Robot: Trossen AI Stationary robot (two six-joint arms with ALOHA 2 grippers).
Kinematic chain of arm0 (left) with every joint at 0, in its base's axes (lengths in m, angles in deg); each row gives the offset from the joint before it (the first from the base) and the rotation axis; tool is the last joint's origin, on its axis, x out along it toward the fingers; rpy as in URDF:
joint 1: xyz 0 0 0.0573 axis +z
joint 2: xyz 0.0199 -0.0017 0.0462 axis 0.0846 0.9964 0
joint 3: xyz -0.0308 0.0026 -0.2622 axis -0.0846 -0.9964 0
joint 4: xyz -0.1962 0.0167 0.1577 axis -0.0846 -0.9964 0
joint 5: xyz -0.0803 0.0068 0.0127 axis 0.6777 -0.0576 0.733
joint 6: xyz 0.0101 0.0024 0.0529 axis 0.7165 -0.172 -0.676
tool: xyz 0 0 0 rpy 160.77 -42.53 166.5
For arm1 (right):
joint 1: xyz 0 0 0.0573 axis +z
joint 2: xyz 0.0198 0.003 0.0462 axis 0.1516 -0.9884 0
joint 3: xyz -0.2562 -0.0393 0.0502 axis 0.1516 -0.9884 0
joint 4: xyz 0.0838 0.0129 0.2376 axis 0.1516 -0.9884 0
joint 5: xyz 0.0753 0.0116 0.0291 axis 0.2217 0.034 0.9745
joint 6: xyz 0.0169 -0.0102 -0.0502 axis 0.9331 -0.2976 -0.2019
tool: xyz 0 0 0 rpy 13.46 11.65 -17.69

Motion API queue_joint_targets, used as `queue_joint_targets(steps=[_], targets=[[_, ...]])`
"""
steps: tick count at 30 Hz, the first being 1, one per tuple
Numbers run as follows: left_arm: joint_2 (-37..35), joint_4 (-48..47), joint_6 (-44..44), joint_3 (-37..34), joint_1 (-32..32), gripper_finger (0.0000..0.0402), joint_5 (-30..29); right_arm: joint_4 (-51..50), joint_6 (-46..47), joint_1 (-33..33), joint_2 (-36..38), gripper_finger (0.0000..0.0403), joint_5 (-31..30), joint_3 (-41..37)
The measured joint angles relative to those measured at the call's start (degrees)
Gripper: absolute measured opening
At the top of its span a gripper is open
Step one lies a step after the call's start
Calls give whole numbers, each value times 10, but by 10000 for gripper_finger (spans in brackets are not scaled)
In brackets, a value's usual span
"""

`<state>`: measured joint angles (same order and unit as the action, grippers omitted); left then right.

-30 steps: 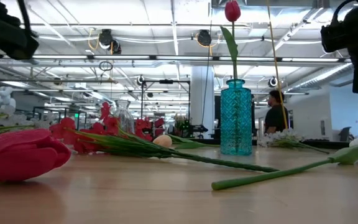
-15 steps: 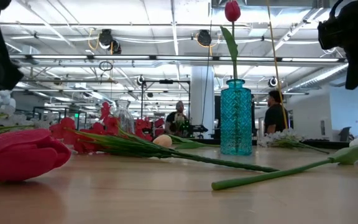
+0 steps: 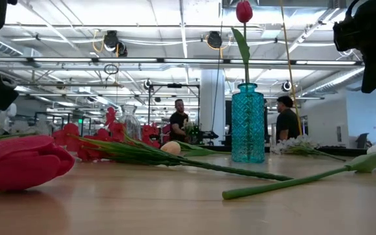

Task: Sort flowers into vase by color
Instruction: Put the left white flowers into the transparent vase

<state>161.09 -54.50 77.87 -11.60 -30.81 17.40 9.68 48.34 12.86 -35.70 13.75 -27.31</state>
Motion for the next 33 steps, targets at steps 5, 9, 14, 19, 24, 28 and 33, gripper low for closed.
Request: queue_joint_targets(steps=[5,9,14,19,24,28,33], targets=[[1,7,1,10,0,23,-5,1,-9,0,0,0,0,0],[1,3,0,26,0,7,-30,2,-10,0,0,0,-2,0],[-14,-37,0,79,0,3,-98,6,-14,0,0,0,-17,0],[-42,-187,0,167,0,2,-220,16,-14,0,0,0,-17,0],[-82,-275,-16,237,0,1,-473,27,-14,0,-1,0,-28,0],[-110,-250,-116,247,9,1,-718,39,-9,0,-1,0,-44,0],[-120,-178,-300,247,54,1,-875,57,13,0,-1,0,-48,0]])
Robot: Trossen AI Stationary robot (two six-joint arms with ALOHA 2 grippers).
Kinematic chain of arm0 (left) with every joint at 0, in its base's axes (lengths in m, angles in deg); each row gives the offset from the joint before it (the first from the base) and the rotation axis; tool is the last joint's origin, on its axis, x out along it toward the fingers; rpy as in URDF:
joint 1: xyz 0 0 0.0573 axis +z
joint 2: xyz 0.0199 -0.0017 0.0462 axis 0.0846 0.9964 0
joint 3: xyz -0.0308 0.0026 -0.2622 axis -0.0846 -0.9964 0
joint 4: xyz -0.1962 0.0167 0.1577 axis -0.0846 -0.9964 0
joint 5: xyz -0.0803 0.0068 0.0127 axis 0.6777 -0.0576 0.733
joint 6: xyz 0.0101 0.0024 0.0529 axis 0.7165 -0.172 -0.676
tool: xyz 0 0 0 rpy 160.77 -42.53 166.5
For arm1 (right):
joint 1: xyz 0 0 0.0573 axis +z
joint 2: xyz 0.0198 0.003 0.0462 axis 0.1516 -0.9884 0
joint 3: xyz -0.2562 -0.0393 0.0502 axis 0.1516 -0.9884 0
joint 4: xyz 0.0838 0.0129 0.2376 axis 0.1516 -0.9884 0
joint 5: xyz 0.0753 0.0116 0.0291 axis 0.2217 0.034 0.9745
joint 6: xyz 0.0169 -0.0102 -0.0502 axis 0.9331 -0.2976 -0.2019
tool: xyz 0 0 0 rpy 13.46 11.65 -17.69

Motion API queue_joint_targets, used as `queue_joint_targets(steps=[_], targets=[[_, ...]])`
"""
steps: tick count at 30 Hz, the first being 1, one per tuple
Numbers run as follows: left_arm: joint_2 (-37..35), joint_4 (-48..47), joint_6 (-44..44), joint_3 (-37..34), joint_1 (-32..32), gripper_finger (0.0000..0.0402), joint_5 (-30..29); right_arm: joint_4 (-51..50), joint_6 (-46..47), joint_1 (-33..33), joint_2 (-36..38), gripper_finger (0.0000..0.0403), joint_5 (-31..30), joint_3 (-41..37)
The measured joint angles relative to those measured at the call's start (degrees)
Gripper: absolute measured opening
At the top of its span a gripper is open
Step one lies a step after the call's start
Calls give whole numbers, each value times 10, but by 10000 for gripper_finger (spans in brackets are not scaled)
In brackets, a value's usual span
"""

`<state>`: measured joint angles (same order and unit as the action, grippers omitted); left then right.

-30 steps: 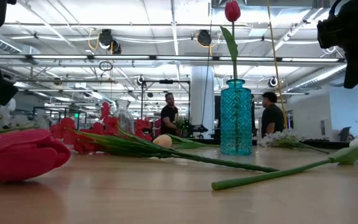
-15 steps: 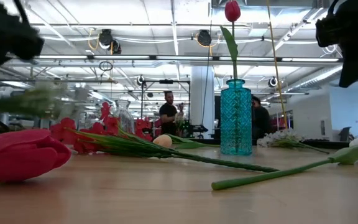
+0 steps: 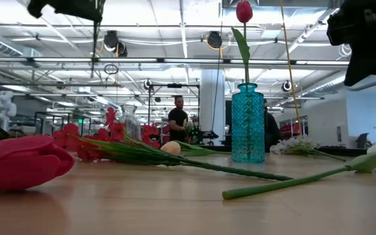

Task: Sort flowers into vase by color
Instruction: Put the left white flowers into the transparent vase

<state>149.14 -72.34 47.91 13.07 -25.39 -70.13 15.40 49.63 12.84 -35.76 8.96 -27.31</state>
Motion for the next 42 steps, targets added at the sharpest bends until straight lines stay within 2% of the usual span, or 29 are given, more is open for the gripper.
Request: queue_joint_targets(steps=[6,9,15,19,23,27,30,32,38,42], targets=[[2,68,-123,0,86,0,-10,0,29,0,0,0,-4,0],[1,133,-225,0,120,0,16,0,55,0,0,0,-27,0],[16,386,-568,0,180,0,181,3,71,-3,0,0,-45,0],[24,491,-705,0,245,0,293,13,71,-4,0,0,-44,0],[16,573,-754,-40,324,0,450,16,71,-4,0,0,-50,0],[-15,668,-769,-98,388,0,554,17,71,-4,0,0,-60,0],[-48,762,-782,-150,430,0,693,17,71,-4,-2,0,-59,0],[-71,799,-782,-183,451,0,760,21,71,-4,-2,0,-59,0],[-150,800,-779,-258,470,0,782,32,71,-4,-4,0,-60,0],[-189,800,-779,-279,470,0,796,34,71,-4,-6,0,-61,0]])
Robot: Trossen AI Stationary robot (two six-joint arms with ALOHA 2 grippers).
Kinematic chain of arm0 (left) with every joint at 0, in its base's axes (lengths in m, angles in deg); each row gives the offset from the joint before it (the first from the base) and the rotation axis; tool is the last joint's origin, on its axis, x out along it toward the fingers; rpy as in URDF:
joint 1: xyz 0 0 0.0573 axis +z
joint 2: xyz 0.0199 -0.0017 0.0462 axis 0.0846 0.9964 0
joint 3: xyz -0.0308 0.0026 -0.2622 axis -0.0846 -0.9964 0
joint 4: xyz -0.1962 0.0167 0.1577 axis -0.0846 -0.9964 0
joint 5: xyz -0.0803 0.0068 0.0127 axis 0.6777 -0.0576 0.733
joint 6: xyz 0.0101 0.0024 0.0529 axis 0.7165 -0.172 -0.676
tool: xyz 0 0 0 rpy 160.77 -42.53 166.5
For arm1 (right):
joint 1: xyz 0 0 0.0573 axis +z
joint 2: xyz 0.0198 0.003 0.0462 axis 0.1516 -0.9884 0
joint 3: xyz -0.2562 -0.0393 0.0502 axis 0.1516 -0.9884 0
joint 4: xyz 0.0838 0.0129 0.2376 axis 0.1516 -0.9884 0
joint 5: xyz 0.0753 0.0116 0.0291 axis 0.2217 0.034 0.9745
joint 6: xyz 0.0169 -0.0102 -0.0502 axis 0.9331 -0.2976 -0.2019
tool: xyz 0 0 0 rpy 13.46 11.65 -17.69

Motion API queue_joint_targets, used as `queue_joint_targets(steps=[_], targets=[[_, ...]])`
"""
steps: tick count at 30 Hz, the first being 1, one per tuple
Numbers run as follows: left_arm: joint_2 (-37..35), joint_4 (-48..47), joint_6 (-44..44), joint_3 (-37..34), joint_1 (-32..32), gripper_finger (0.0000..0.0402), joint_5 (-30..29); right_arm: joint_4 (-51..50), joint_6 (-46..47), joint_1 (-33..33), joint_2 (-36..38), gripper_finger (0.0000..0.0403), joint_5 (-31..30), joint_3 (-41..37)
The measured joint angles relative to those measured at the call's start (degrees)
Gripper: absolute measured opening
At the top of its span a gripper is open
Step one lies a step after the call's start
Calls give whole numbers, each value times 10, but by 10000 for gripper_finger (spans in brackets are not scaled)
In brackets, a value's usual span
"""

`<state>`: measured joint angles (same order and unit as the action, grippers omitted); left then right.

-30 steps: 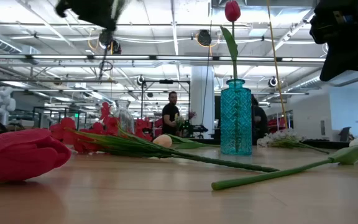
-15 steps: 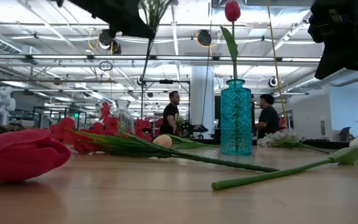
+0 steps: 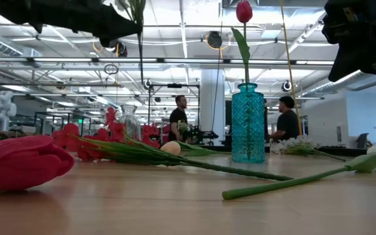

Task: Sort flowers into vase by color
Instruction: Put the left white flowers into the transparent vase

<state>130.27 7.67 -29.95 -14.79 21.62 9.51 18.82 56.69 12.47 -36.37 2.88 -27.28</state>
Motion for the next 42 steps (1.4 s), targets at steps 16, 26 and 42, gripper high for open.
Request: queue_joint_targets(steps=[16,26,42], targets=[[-26,-14,9,-63,1,0,-3,10,23,0,-10,0,-13,0],[-33,-7,-6,-64,1,0,-1,16,47,0,-10,0,-13,0],[-33,-18,-23,-64,1,0,-18,17,74,0,-10,0,-14,0]])
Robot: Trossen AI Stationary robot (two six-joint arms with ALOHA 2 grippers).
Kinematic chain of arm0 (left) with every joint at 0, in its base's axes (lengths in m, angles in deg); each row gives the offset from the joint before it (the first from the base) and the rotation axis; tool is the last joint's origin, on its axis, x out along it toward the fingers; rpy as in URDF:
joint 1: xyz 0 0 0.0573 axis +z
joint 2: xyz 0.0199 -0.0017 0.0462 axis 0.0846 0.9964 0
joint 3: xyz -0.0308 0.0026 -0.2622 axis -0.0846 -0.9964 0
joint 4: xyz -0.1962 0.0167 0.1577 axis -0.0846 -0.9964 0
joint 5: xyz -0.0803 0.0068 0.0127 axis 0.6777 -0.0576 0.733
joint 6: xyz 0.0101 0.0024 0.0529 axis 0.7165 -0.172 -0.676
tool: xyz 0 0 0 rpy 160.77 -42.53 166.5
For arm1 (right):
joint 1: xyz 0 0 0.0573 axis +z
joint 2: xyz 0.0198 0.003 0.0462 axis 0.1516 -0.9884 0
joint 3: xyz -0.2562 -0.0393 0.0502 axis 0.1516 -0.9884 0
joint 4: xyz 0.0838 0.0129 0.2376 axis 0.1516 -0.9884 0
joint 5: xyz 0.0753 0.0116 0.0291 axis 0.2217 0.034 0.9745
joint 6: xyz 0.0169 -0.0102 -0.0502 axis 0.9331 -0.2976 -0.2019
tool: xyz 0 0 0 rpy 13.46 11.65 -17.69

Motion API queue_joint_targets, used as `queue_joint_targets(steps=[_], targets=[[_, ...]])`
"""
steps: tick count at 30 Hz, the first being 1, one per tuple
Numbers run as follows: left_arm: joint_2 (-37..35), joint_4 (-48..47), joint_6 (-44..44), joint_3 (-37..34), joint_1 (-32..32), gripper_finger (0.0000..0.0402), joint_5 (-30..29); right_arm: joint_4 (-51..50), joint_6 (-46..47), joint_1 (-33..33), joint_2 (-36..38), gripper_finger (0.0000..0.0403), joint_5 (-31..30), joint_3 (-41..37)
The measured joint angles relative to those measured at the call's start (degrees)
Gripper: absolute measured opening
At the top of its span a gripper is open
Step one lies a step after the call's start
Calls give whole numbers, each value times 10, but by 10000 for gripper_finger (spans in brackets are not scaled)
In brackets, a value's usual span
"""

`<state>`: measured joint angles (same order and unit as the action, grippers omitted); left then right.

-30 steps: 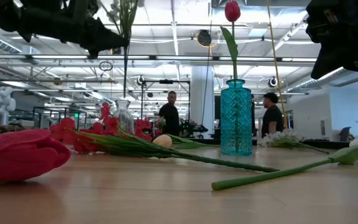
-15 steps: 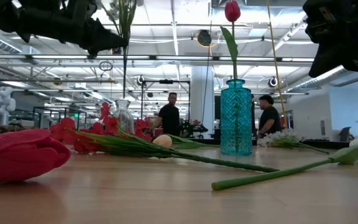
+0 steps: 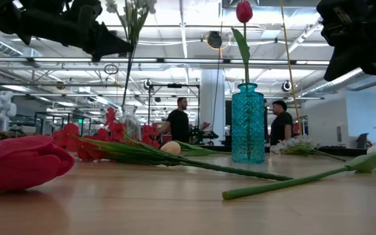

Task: Sort flowers into vase by color
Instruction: Put the left white flowers into the transparent vase

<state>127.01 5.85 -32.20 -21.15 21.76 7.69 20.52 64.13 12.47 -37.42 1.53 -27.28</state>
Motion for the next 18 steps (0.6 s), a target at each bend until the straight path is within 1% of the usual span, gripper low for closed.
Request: queue_joint_targets(steps=[8,14,16,18], targets=[[0,-3,-9,0,0,0,-1,7,1,0,-1,0,-2,0],[5,-41,-7,0,0,0,-18,13,1,0,-1,0,-32,0],[11,-26,7,-8,0,0,-18,14,1,0,-1,0,-31,0],[17,19,19,-32,0,0,-18,20,1,0,-1,0,-30,0]])
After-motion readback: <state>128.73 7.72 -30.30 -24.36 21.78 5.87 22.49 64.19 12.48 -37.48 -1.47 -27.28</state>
